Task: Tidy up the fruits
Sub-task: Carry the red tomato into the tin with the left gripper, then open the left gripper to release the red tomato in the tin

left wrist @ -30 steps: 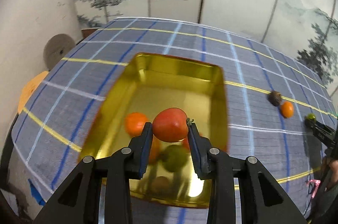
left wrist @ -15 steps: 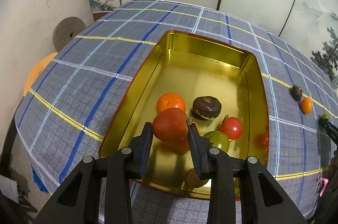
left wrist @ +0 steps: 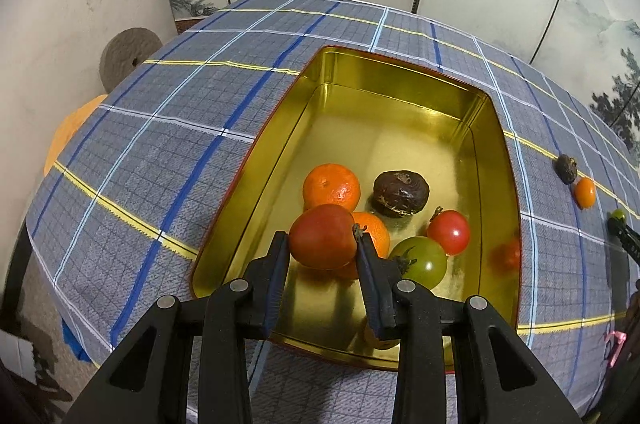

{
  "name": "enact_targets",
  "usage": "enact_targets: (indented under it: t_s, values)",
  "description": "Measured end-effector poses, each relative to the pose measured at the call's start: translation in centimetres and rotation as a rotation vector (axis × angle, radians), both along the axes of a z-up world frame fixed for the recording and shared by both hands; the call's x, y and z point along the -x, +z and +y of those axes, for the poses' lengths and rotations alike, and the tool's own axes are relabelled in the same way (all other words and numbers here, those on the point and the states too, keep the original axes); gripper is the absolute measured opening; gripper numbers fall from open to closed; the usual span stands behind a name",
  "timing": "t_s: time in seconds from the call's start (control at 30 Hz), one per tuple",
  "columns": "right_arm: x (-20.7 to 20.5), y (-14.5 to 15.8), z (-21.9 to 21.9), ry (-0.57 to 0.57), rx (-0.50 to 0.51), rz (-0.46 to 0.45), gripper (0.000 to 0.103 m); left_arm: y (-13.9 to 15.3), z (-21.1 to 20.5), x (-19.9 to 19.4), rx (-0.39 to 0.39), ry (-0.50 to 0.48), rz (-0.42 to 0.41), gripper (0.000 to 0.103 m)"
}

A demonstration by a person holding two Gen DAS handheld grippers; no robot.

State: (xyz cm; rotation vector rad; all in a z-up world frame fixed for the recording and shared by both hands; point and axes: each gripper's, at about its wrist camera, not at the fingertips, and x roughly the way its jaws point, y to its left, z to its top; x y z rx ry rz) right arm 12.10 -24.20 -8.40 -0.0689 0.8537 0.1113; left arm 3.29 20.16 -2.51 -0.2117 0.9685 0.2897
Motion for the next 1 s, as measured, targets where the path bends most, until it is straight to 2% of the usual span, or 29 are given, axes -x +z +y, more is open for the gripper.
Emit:
enact_targets:
  t_s: [0.47, 0.7, 1.0]
  values:
    - [0.05, -0.02, 0.03, -0.002, 0.007, -0.002, 0.035, 0.04, 0.35, 0.33, 0.008, 0.009, 0.0, 0.037]
    - [0.04, -0.02, 0.07, -0.001, 0.011, -0.003, 0.034, 0.02, 0.77, 0.55, 0.003, 0.017, 0.0, 0.042]
    - [0.37, 0.21, 0.44, 0.005, 0.01, 0.006, 0.034, 0.01, 0.52, 0.59, -0.015, 0.002, -0.007, 0.043]
